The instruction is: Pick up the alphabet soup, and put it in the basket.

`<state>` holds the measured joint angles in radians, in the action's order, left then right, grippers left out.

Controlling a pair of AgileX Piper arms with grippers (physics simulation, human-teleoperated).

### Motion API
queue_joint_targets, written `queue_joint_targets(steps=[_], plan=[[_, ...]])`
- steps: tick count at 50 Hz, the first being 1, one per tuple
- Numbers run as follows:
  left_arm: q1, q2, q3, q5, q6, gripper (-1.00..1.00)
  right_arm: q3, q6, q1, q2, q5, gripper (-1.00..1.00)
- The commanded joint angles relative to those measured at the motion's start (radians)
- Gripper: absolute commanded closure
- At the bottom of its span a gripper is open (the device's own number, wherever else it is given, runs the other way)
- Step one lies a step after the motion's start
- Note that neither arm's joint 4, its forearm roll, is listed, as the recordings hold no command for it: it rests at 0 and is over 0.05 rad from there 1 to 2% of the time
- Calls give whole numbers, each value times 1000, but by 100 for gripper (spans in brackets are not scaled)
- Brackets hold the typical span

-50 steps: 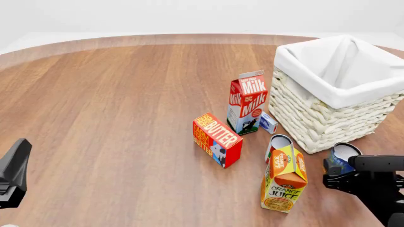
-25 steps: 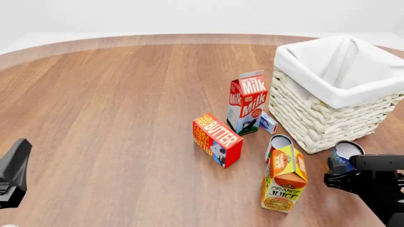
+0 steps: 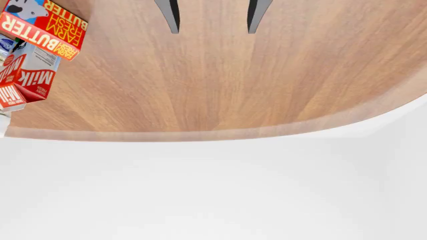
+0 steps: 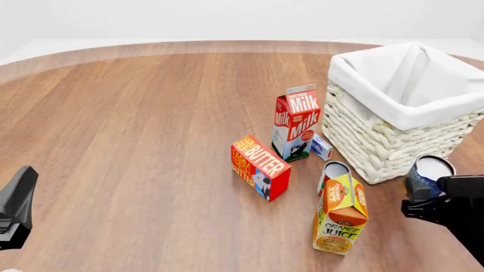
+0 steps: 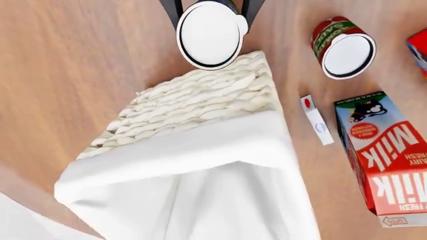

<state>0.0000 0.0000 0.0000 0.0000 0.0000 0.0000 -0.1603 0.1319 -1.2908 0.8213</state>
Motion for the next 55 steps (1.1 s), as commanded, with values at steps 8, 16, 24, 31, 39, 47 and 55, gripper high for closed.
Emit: queue_joint_targets(steps=[8, 16, 24, 31, 39, 47, 55], plan=[[0, 0, 0, 0, 0, -100, 0, 8, -1, 492, -433, 100], [0, 0, 0, 0, 0, -100, 0, 6, -6, 603, -525, 100], [0, 0, 0, 0, 0, -100, 0, 5, -10, 667, -570, 100], [0, 0, 0, 0, 0, -100, 0, 8, -18, 756, -618, 100], [0, 0, 0, 0, 0, -100, 0, 4, -25, 816, -654, 100], [0, 0, 0, 0, 0, -100, 0, 1, -33, 844, -653, 100], [0, 0, 0, 0, 0, -100, 0, -6, -37, 847, -629, 100]])
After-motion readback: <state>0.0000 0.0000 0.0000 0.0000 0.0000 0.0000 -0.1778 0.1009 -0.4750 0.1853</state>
